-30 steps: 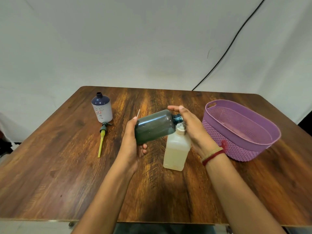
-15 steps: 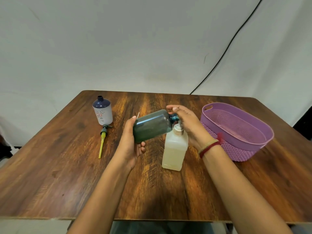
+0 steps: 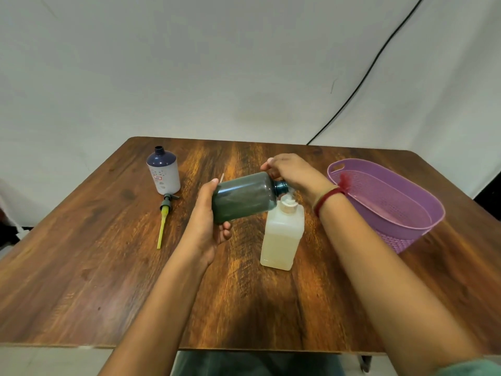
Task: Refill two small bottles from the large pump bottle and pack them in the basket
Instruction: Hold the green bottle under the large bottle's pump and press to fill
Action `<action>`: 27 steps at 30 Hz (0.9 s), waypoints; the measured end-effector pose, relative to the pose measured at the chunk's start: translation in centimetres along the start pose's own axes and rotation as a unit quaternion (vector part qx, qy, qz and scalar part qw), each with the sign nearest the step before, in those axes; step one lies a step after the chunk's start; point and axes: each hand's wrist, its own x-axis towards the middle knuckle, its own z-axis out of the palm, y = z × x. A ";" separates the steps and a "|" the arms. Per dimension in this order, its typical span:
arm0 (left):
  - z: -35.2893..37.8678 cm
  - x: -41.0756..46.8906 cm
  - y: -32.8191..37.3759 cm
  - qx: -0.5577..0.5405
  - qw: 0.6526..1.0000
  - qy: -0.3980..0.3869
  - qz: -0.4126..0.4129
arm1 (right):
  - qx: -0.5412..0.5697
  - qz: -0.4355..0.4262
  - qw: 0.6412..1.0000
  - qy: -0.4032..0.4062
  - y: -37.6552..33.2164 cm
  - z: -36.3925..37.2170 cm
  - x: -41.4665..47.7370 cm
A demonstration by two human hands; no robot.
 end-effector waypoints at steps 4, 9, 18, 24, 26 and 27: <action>0.1 0.4 -0.2 0.013 1.000 0.005 -0.006 | 0.029 0.000 0.998 0.052 1.4 0.4 0.6; -0.2 0.5 -0.6 0.009 1.000 -0.003 -0.012 | 0.046 -0.008 0.997 0.065 1.6 0.6 0.4; -0.5 0.8 -0.9 -0.069 0.994 -0.064 -0.046 | 0.198 -0.061 0.978 0.033 2.1 0.4 -0.4; -0.4 1.3 -0.9 -0.058 0.996 -0.044 -0.044 | 0.237 -0.094 0.964 0.069 3.5 0.8 -0.4; -0.5 1.3 -0.8 -0.055 0.997 -0.042 -0.046 | 0.216 -0.098 0.968 0.076 3.4 0.8 -0.5; -0.4 1.2 -0.7 -0.055 0.996 -0.045 -0.045 | 0.199 -0.102 0.972 0.077 3.1 0.5 -0.5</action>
